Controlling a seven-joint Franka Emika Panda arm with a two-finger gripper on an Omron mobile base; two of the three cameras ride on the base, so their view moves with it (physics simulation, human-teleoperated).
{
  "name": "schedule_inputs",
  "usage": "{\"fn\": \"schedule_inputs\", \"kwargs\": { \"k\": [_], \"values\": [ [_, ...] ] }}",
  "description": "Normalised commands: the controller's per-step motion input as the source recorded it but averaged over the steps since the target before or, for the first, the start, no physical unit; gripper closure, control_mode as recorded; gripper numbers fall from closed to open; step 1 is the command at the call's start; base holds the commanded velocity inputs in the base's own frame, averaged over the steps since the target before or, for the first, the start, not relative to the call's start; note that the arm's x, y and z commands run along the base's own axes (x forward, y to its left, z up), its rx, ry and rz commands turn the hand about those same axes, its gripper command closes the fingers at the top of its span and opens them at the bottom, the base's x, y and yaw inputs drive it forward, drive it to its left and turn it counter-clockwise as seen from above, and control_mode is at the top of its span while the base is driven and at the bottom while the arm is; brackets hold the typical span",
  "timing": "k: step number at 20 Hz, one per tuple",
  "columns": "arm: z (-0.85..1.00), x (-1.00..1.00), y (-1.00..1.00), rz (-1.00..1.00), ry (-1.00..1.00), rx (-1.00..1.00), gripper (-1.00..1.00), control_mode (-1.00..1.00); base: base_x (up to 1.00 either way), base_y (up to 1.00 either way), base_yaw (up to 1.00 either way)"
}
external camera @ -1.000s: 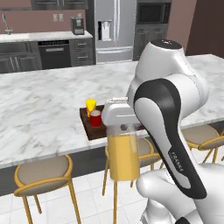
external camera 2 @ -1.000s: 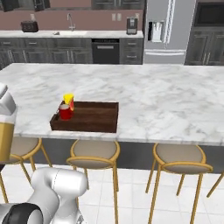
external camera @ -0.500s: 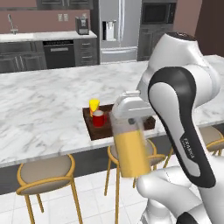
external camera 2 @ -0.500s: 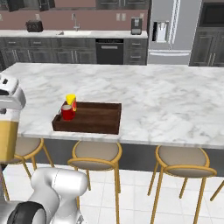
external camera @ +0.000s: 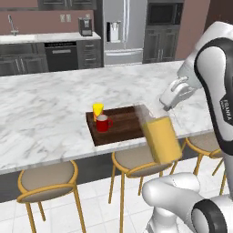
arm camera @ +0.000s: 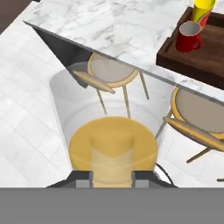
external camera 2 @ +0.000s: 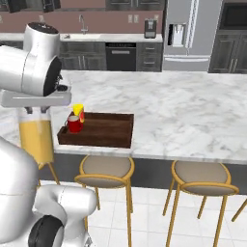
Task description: There is a tray on the dining counter. Grab the cup, mug, and pitcher and place them on the tray. The pitcher may be placed next to the tray if it cannot fit the tray.
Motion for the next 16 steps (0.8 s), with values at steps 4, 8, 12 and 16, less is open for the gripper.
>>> {"fn": "schedule_inputs", "kwargs": {
  "k": [4,8,12,16],
  "values": [
    [0.0,0.34,-0.95,0.53,-0.14,0.03,1.0,-1.0,0.0,0.0,0.0],
    [0.0,0.51,-0.73,0.54,-0.17,0.03,1.0,-1.0,0.0,0.0,0.0],
    [0.0,0.58,-0.17,0.46,-0.21,0.01,1.0,-1.0,0.0,0.0,0.0],
    [0.0,0.56,0.0,0.37,-0.23,0.05,1.0,-1.0,0.0,0.0,0.0]
  ]
}}
